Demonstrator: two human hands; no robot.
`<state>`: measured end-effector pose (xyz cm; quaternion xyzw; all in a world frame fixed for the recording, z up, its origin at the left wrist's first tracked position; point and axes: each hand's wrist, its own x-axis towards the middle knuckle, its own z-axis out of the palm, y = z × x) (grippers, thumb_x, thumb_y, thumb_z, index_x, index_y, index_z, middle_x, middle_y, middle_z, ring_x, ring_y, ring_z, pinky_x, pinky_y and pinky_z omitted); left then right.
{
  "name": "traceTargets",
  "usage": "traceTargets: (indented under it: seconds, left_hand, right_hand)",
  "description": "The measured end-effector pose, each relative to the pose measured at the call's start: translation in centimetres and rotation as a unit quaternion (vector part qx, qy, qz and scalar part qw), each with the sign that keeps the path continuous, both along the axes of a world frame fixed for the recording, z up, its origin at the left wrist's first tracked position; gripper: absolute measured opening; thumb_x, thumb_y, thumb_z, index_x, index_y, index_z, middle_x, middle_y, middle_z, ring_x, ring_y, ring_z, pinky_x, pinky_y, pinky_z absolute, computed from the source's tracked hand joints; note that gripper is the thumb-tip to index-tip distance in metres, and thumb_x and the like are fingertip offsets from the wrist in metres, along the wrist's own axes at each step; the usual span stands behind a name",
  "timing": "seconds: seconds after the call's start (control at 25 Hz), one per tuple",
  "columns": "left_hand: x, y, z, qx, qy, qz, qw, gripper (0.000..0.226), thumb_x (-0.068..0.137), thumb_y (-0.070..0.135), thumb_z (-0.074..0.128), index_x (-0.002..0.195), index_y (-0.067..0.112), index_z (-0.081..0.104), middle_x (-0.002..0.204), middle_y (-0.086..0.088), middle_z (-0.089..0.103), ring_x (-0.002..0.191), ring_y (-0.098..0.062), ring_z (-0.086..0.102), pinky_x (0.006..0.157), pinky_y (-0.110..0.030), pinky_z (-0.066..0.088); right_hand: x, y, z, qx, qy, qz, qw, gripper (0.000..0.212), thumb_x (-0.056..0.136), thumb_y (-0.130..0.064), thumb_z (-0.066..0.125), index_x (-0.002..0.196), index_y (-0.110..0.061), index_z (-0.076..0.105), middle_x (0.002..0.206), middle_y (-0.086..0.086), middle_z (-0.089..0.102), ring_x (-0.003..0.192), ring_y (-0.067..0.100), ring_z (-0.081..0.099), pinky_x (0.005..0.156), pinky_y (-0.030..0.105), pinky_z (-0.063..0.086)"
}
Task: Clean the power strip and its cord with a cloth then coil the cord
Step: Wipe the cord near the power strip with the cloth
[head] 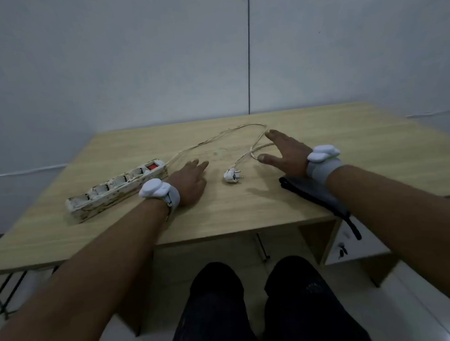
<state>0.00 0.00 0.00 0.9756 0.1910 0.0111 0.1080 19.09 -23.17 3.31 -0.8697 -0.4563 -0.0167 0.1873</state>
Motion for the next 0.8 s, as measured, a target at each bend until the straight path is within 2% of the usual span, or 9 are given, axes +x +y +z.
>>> traceTargets:
  seconds: [0.16,0.28,0.36,0.44,0.56,0.64,0.68,0.8]
  left_hand:
    - [-0.9,-0.4,-0.6,0.037,0.028,0.018,0.999,0.057,0.101,0.037,0.032,0.154,0.027,0.013,0.162,-0.004,0.008,0.149,-0.022,0.007,0.119,-0.043,0.012]
    - [-0.9,-0.4,-0.8,0.034,0.037,0.016,0.999,0.056,0.101,0.04,0.032,0.153,0.028,0.014,0.162,-0.003,0.009,0.148,-0.021,0.008,0.119,-0.043,0.011]
    - [-1.0,-0.2,-0.8,0.034,0.032,0.018,0.999,0.056,0.101,0.041,0.032,0.153,0.028,0.015,0.162,-0.002,0.01,0.148,-0.021,0.009,0.119,-0.043,0.011]
    - [-1.1,-0.2,-0.9,0.03,0.03,0.016,0.999,0.056,0.101,0.041,0.032,0.153,0.028,0.016,0.162,-0.002,0.011,0.148,-0.021,0.009,0.119,-0.042,0.011]
    - [-1.1,-0.2,-0.8,0.025,0.027,0.016,0.999,0.056,0.101,0.041,0.033,0.153,0.027,0.017,0.161,-0.001,0.012,0.148,-0.02,0.01,0.119,-0.041,0.011]
    - [-1.2,-0.2,-0.7,0.023,0.027,0.016,0.999,0.057,0.101,0.041,0.033,0.153,0.027,0.017,0.161,-0.001,0.012,0.148,-0.02,0.01,0.119,-0.041,0.012]
    - [-1.2,-0.2,-0.7,0.022,0.026,0.016,0.999,0.057,0.101,0.041,0.034,0.153,0.027,0.017,0.161,-0.001,0.012,0.148,-0.02,0.011,0.119,-0.04,0.012]
    - [-1.2,-0.4,-0.6,0.016,0.024,0.014,0.999,0.058,0.101,0.041,0.035,0.153,0.027,0.017,0.161,-0.001,0.013,0.148,-0.02,0.012,0.119,-0.041,0.013]
  right_hand:
    - [-1.5,-1.8,-2.1,-0.053,-0.016,-0.073,0.996,0.107,0.064,-0.089,0.04,0.148,-0.025,0.023,0.159,-0.005,0.012,0.144,0.023,0.021,0.112,0.045,0.027]
    - [-1.6,-3.1,-3.0,-0.095,-0.033,-0.107,0.989,0.118,0.052,-0.095,0.038,0.144,-0.022,0.031,0.155,-0.001,0.022,0.137,0.026,0.033,0.105,0.043,0.036]
    - [-1.8,-3.6,-3.3,-0.103,-0.044,-0.132,0.985,0.111,0.052,-0.094,0.041,0.134,-0.019,0.041,0.141,0.002,0.037,0.122,0.027,0.046,0.093,0.04,0.043]
    - [-1.8,-3.7,-3.4,-0.109,-0.056,-0.149,0.981,0.099,0.056,-0.089,0.044,0.124,-0.017,0.048,0.128,0.005,0.043,0.11,0.028,0.05,0.087,0.04,0.045]
    - [-1.9,-3.9,-3.3,-0.113,-0.041,-0.174,0.977,0.094,0.064,-0.08,0.05,0.128,-0.012,0.046,0.129,0.01,0.042,0.109,0.032,0.051,0.088,0.041,0.046]
    - [-1.8,-4.1,-3.4,-0.114,-0.031,-0.202,0.972,0.091,0.065,-0.078,0.05,0.124,-0.01,0.045,0.125,0.011,0.042,0.104,0.032,0.053,0.082,0.038,0.046]
    - [-1.7,-4.1,-3.4,-0.117,-0.03,-0.206,0.971,0.085,0.065,-0.077,0.049,0.118,-0.01,0.048,0.12,0.011,0.044,0.098,0.031,0.055,0.077,0.037,0.046]
    - [-1.3,-3.9,-3.2,-0.1,-0.031,-0.179,0.978,0.051,0.069,-0.066,0.044,0.079,-0.016,0.048,0.095,0.008,0.052,0.071,0.023,0.054,0.06,0.03,0.041]
